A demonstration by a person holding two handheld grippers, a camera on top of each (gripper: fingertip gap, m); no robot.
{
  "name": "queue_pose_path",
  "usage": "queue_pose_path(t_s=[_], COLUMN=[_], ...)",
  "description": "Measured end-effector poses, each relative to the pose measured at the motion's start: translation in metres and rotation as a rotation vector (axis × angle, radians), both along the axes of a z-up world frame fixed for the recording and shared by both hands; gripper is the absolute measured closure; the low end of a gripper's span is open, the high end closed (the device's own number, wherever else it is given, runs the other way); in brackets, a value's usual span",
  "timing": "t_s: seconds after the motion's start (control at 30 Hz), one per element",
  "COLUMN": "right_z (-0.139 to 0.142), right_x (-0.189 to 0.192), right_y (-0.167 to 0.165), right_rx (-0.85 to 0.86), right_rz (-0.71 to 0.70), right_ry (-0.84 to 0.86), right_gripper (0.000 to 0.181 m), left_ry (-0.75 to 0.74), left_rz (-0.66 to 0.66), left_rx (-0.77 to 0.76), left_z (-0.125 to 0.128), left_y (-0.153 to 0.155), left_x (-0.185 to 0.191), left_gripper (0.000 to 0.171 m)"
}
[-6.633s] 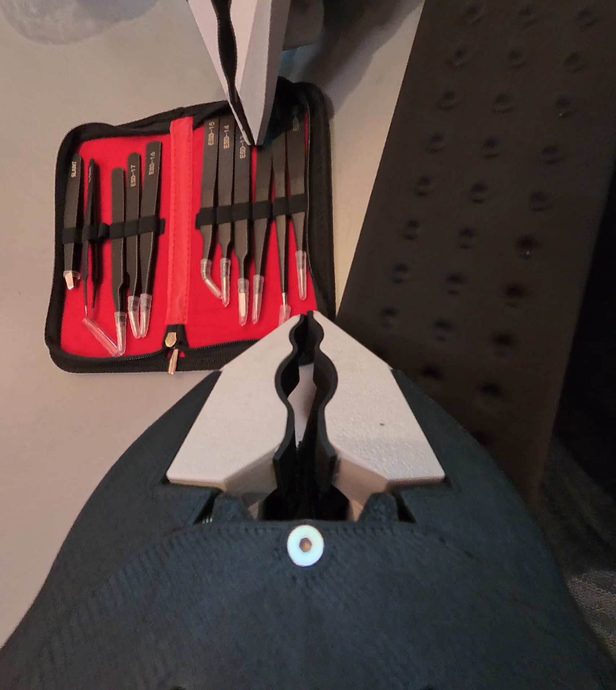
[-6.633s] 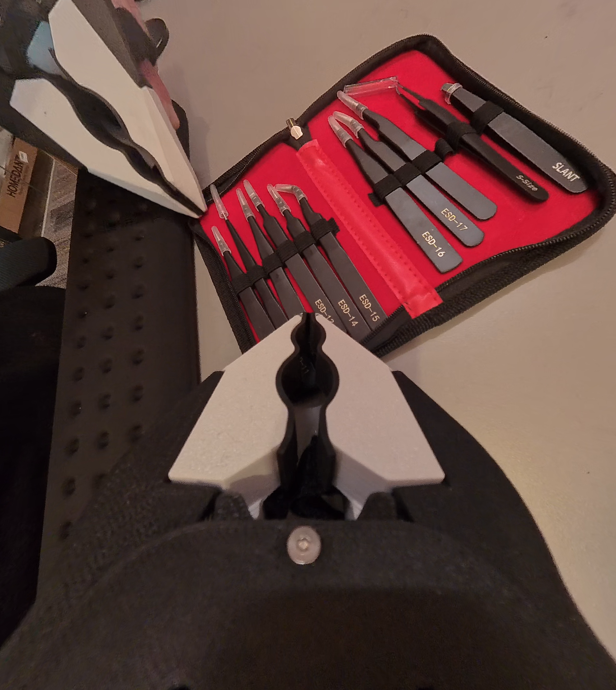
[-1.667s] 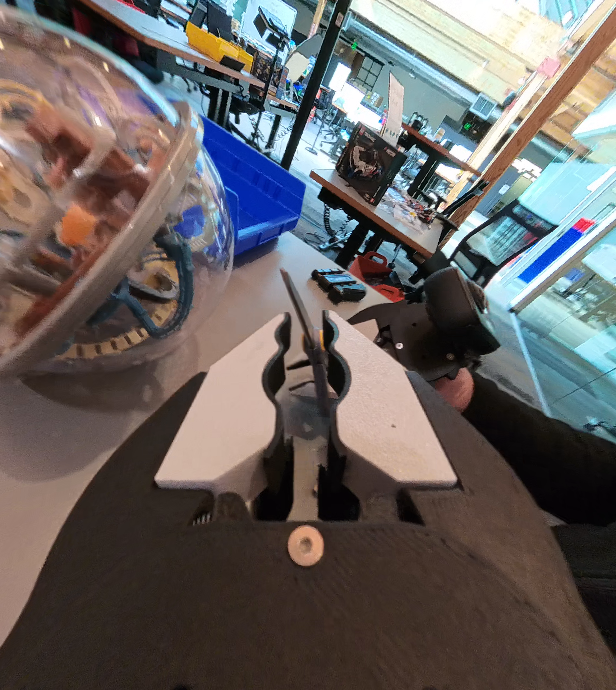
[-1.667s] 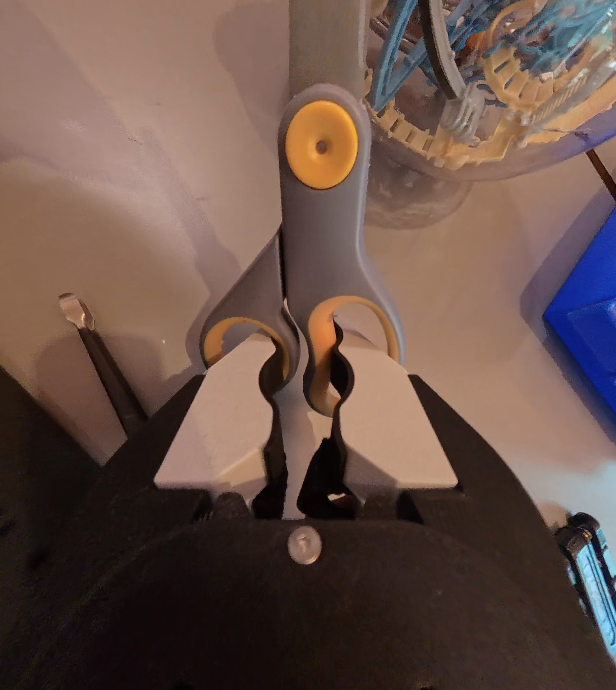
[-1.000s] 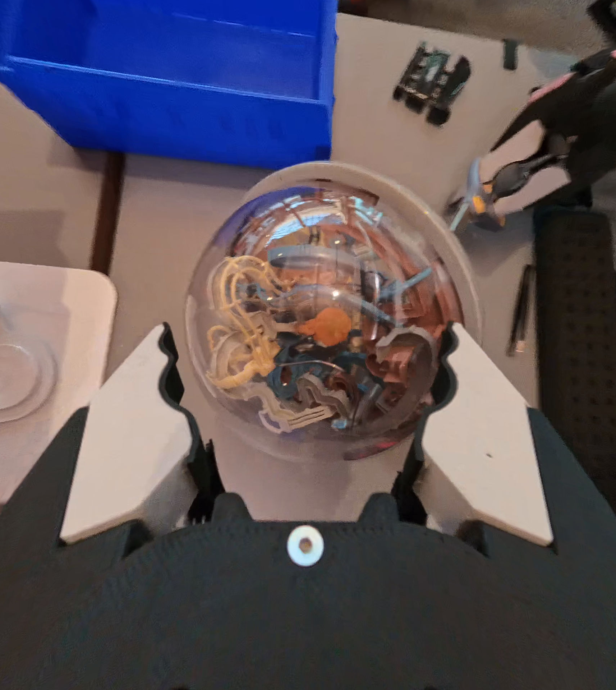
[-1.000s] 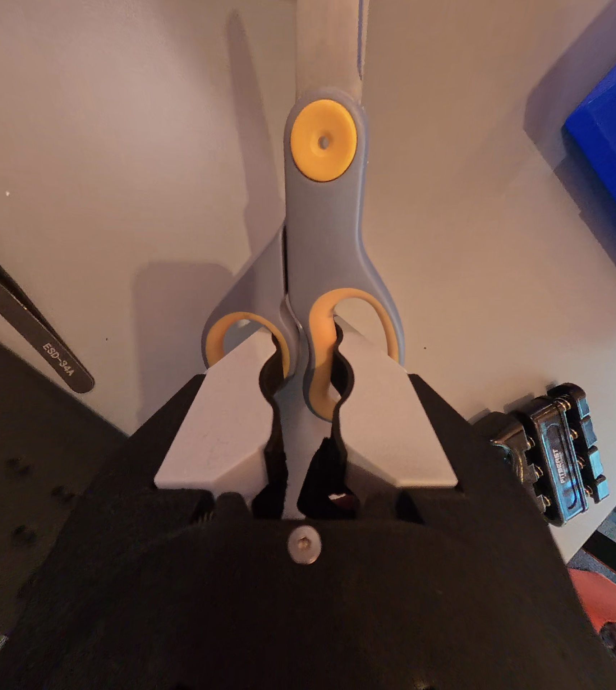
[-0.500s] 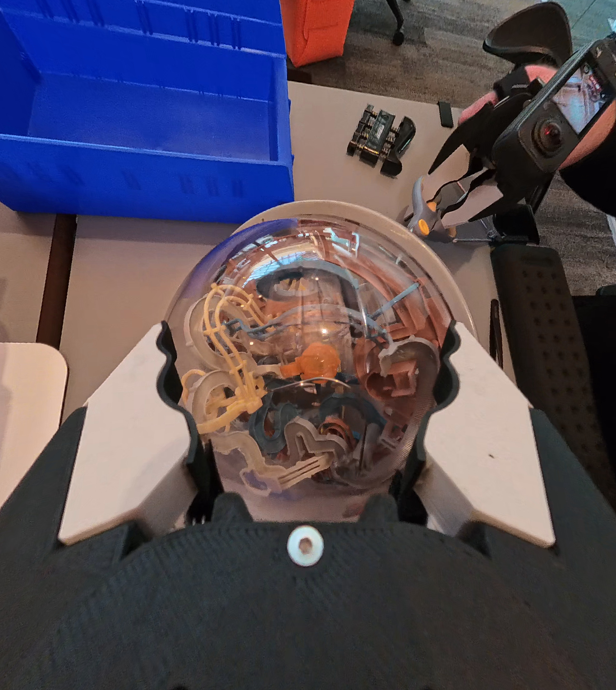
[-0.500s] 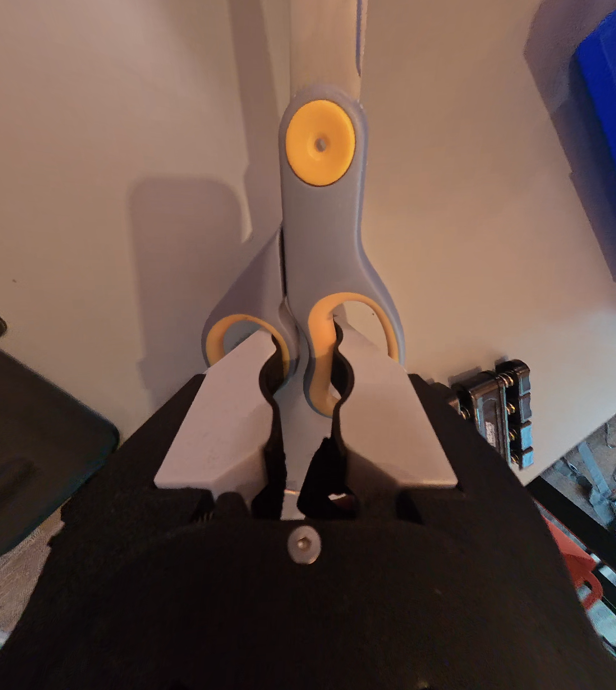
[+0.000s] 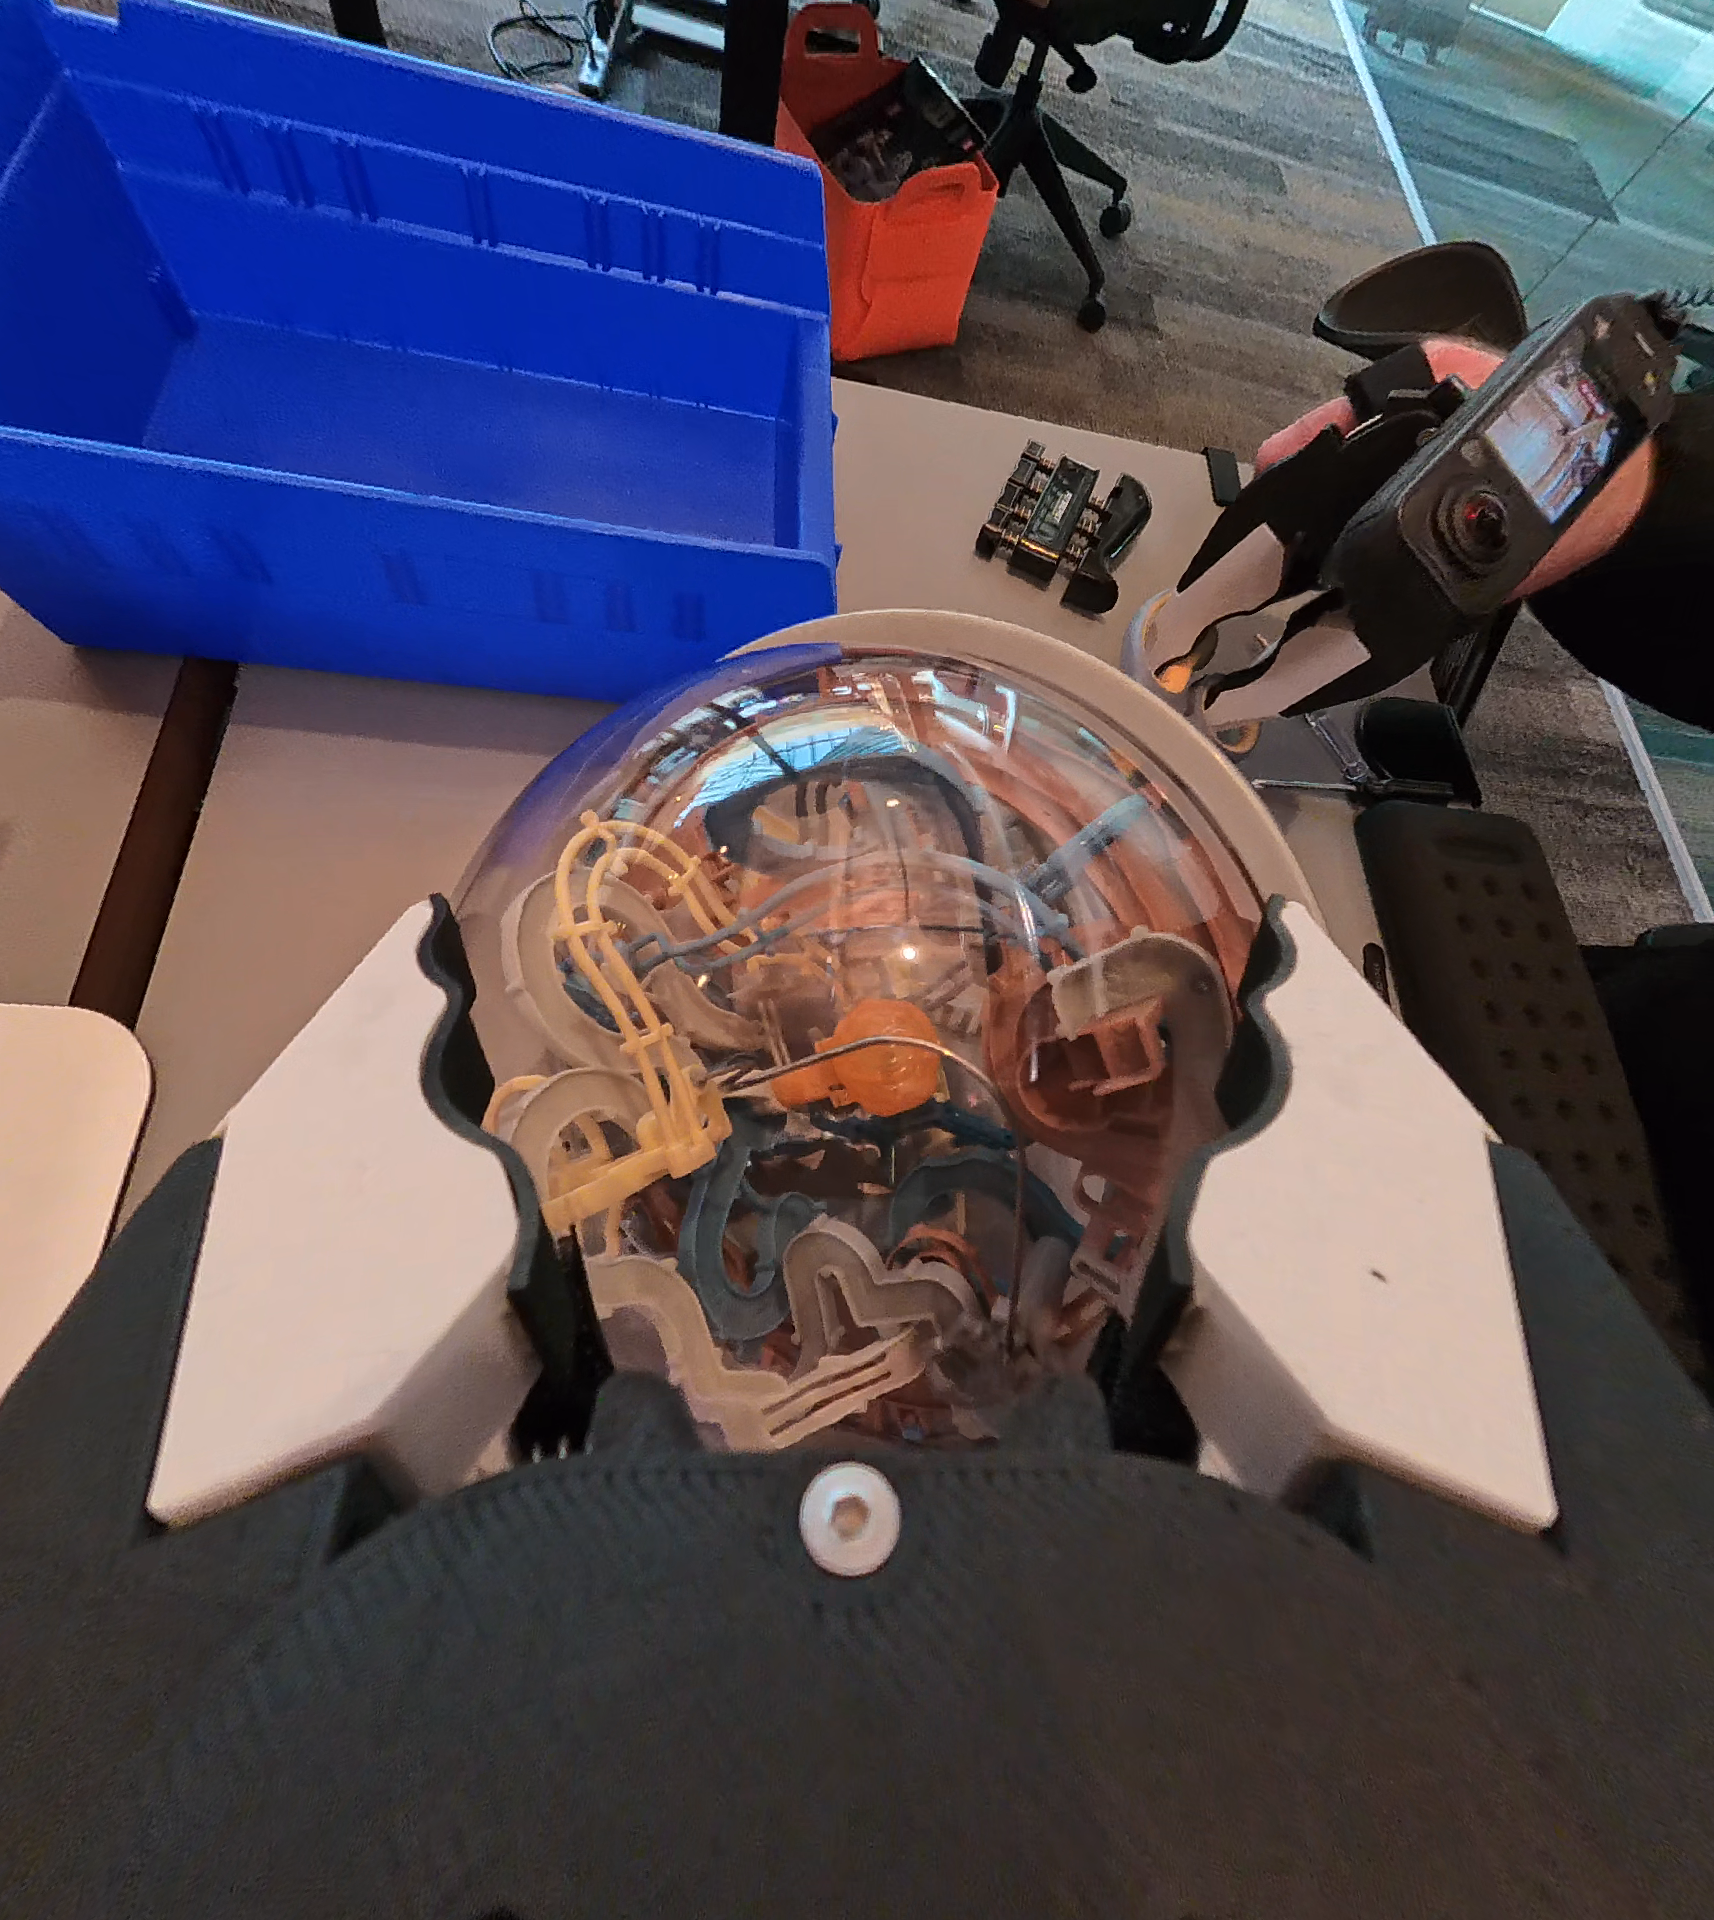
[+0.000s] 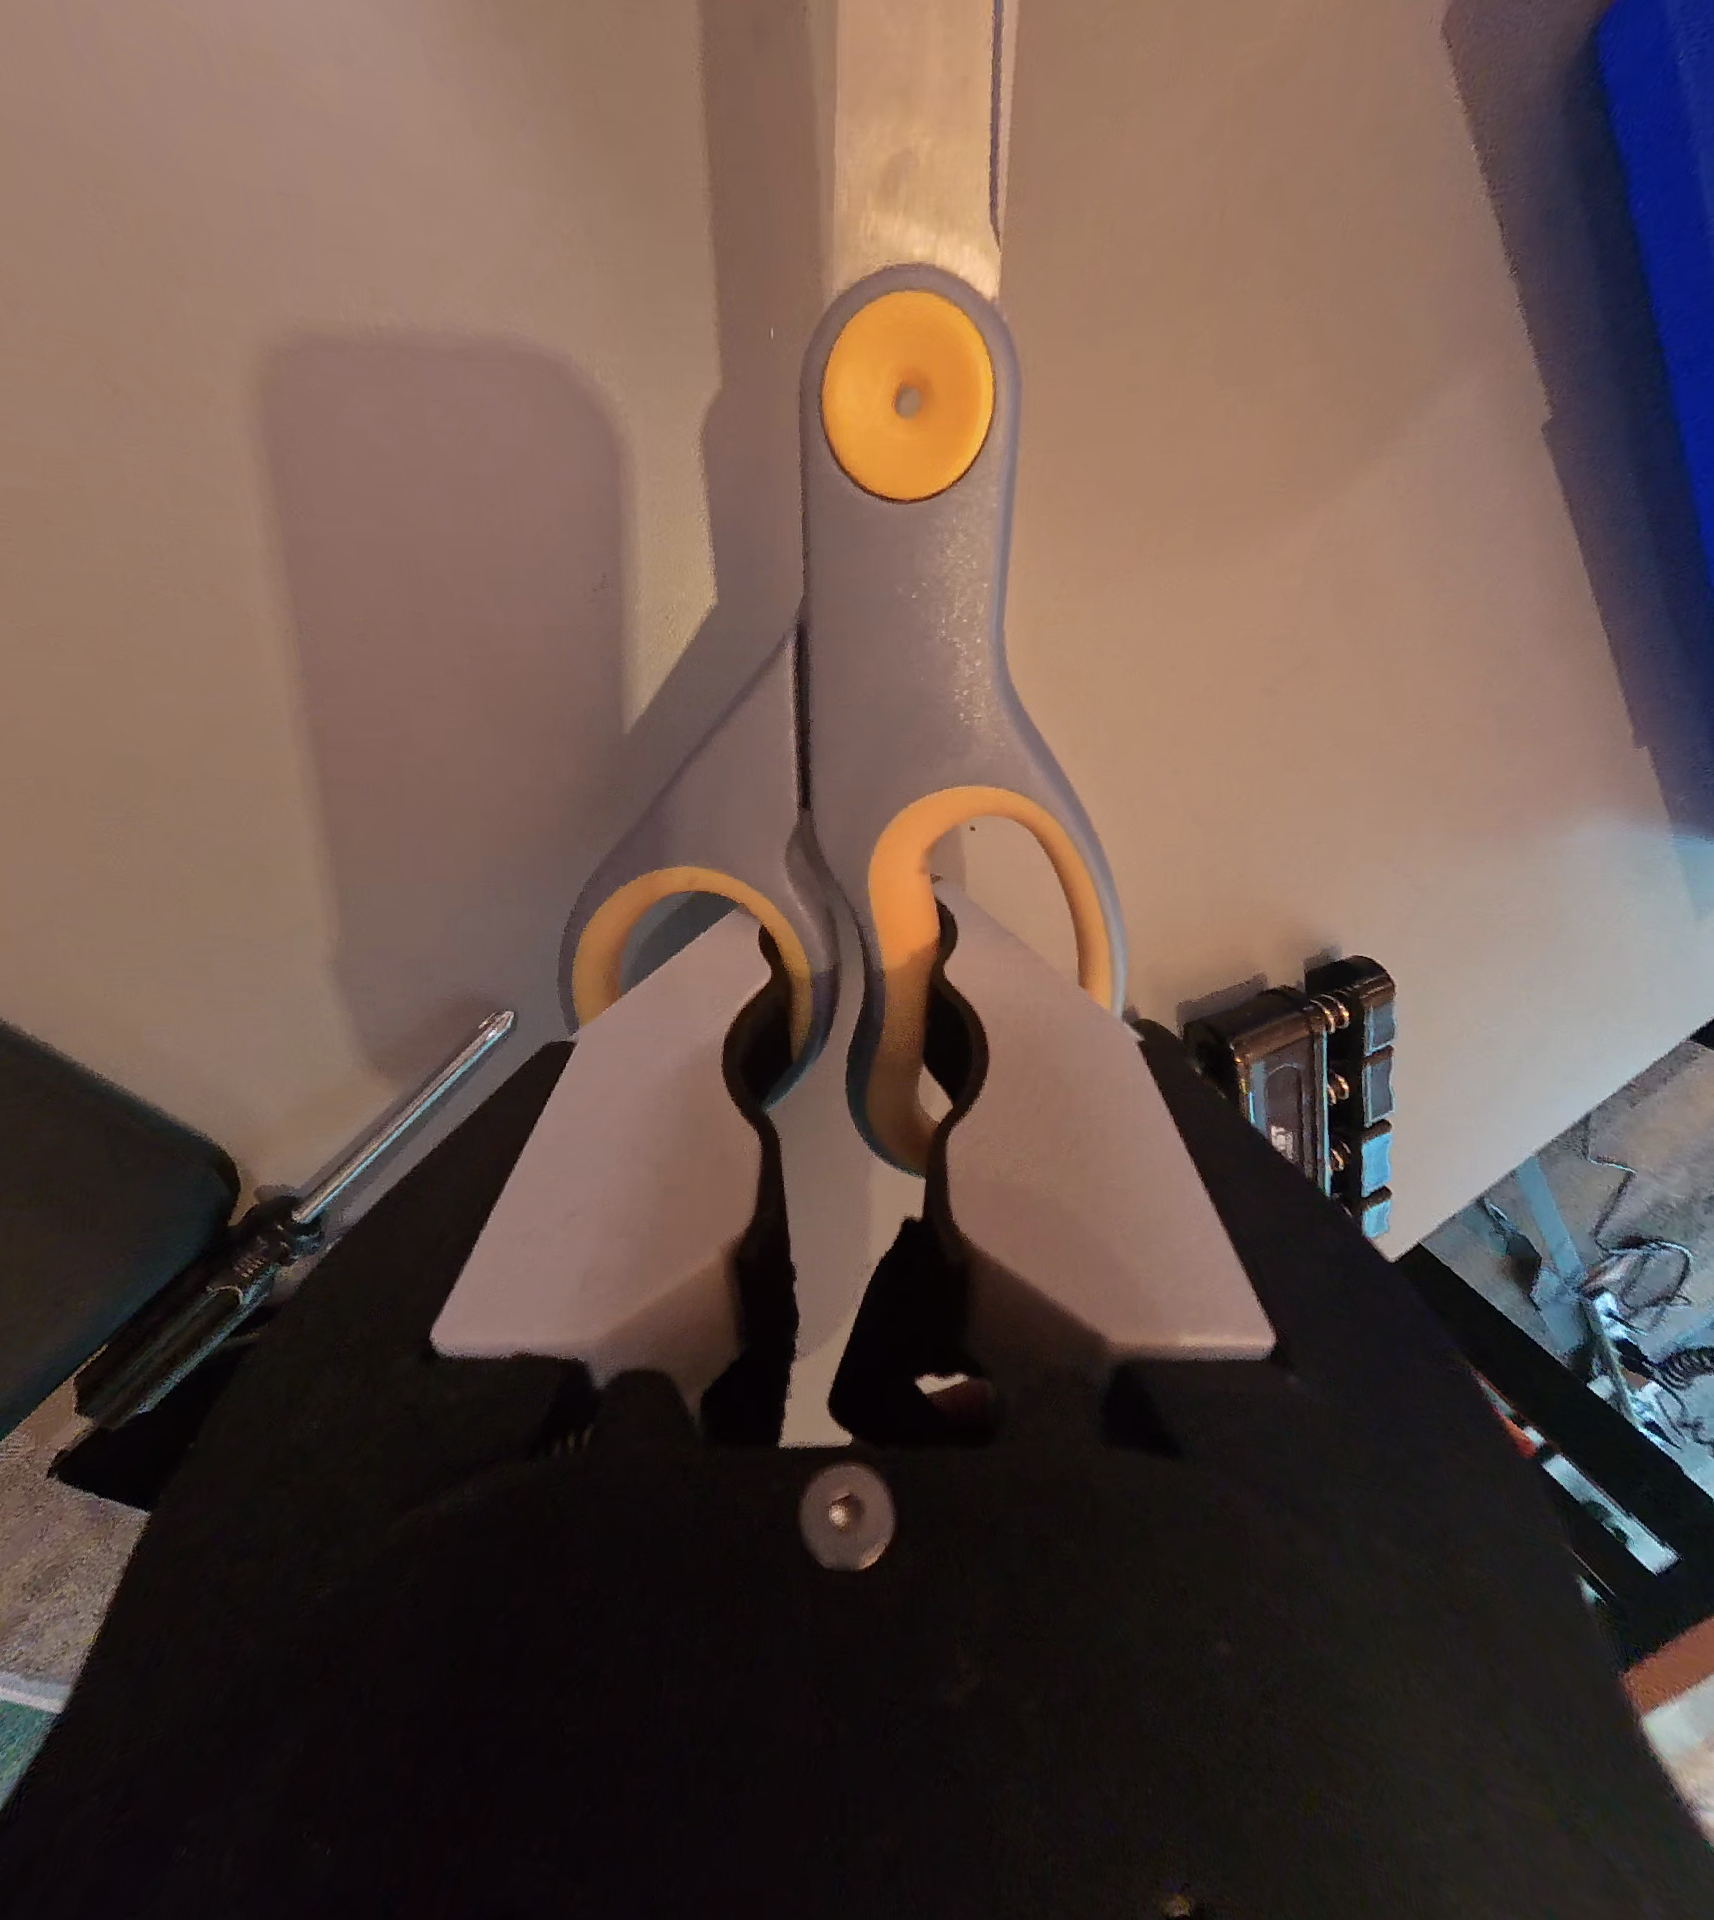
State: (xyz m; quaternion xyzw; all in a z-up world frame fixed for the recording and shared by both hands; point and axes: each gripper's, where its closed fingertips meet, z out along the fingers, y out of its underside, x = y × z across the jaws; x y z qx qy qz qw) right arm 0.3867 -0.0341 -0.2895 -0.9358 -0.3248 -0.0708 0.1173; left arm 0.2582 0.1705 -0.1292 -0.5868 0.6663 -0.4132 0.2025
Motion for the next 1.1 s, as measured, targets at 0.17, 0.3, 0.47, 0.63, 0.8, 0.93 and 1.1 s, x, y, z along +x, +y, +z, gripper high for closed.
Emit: queue_pose_path(t_s=[0.17, 0.3, 0.47, 0.63, 0.8, 0.93, 1.1], right_z=[0.000, 0.001, 0.001, 0.002, 0.001, -0.001, -0.002], right_x=[-0.001, -0.002, -0.002, -0.003, -0.019, -0.029, -0.033], right_y=[0.002, 0.005, 0.007, 0.009, 0.005, 0.007, 0.006], right_rx=[0.020, 0.064, 0.091, 0.127, 0.123, 0.108, 0.070], right_rz=[0.005, 0.010, 0.030, 0.075, 0.109, 0.100, 0.069], right_ry=[0.027, 0.039, 0.071, 0.090, 0.223, 0.292, 0.346], right_gripper=[0.162, 0.161, 0.160, 0.156, 0.149, 0.134, 0.157], left_ry=[0.000, 0.011, 0.028, 0.031, 0.034, 0.033, 0.033], left_rz=[-0.003, 0.001, -0.022, -0.033, -0.037, -0.065, -0.067], left_rx=[0.012, 0.002, -0.003, -0.016, -0.018, -0.018, -0.017], left_z=[0.000, -0.003, -0.003, -0.003, -0.003, -0.004, -0.004], left_y=[-0.004, -0.001, -0.001, -0.001, -0.002, -0.012, -0.015], left_x=[0.002, 0.007, 0.009, 0.012, 0.013, 0.017, 0.017], left_gripper=[0.030, 0.026, 0.026, 0.026, 0.025, 0.025, 0.025])
